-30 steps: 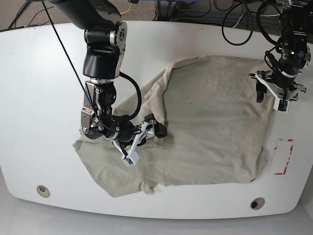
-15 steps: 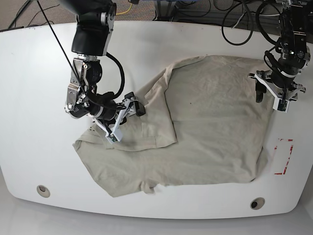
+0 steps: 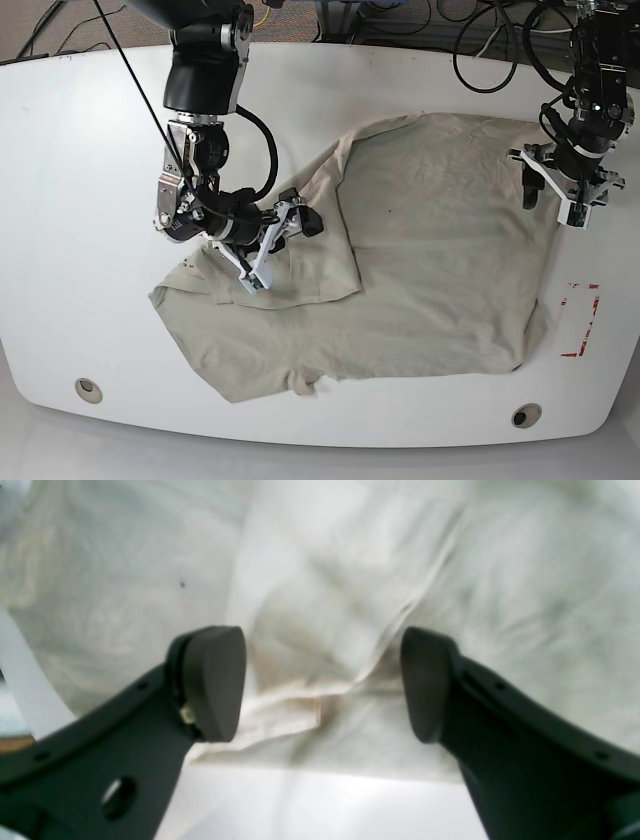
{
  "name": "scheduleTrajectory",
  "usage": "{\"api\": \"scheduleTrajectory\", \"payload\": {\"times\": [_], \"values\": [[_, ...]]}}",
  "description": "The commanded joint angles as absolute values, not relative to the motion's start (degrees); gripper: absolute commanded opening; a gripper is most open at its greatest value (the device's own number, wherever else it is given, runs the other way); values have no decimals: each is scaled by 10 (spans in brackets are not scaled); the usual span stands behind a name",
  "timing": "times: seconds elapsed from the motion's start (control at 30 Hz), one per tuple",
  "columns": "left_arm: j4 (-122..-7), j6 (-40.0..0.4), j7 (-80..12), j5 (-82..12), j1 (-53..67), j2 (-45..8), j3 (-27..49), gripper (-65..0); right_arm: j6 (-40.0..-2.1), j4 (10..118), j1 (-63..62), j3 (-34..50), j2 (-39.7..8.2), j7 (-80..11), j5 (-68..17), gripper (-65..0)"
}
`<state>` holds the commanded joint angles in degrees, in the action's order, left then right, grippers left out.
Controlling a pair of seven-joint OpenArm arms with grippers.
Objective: Layout the t-shirt on the table in an organized manner, then fold the t-shirt properly
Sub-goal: 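Lower the right gripper onto the folded-over flap and press it flat, then raise the right gripper and move it to the shirt shoulder corner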
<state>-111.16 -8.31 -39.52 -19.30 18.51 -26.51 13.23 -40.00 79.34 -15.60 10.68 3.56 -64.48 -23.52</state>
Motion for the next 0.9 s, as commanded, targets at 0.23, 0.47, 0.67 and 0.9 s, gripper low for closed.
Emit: {"api": "scheduleTrajectory", "payload": {"times": [0.23,0.47,0.67,0.9], "values": [[-1112,-83,-395,-193,186,-265,132,-297,-400,787,-154,90,37,-633,-238,-331],[-1112,-83,-395,-193,186,-265,132,-297,-400,788,-156,90,45,-633,-239,-618],[-1112,-83,-395,-193,185,-265,132,-297,-400,861,-114,94,44,-637,-239,-650],[-1112,-83,-395,-193,185,-265,131,-297,-400,1051,16,134,45,-674,-236,-650]]}}
